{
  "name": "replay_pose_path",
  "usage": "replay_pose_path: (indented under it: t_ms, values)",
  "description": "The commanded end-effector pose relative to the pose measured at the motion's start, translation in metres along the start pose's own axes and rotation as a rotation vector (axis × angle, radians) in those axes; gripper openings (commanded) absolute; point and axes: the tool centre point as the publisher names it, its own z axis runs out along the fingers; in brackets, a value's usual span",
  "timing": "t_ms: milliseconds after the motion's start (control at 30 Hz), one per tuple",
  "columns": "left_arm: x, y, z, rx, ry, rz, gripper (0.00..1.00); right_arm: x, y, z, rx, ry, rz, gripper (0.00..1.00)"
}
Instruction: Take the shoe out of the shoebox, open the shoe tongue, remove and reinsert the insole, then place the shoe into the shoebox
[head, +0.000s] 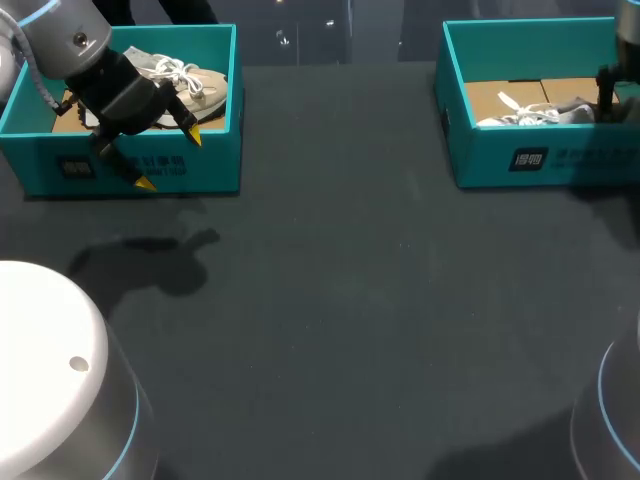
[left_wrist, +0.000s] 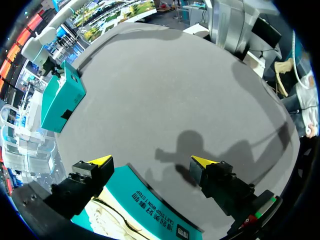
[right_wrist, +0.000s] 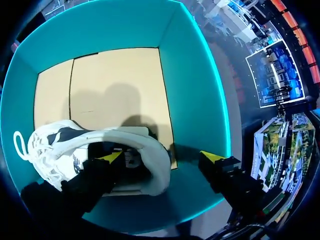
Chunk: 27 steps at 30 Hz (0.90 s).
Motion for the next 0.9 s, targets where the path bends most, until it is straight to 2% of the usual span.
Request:
replay_pose_path:
  t_ms: [33,200,400,567,900]
  values:
    - [0.001,0.000,0.000,-0.001,0.001,0.001,1.00,-0.001,0.000,-0.025,-0.002,-0.005,0.006,0.96]
    - [0.001,0.000,0.000,-0.001,0.001,0.001,1.00,-0.003,-0.001,-0.051,-0.023,0.029,0.016,1.00]
    - [0.001,0.000,0.000,-0.001,0.001,0.001,1.00,-0.006,-0.006,-0.084,-0.030,0.059,0.016,1.00]
    - [0.001,0.000,0.000,-0.001,0.001,0.001,1.00,-0.007,-0.014,-0.114,-0.035,0.079,0.002,1.00]
    - [0.001,0.000,0.000,-0.001,0.001,0.001,1.00,-0.010,-0.036,-0.159,-0.043,0.110,-0.025,1.00]
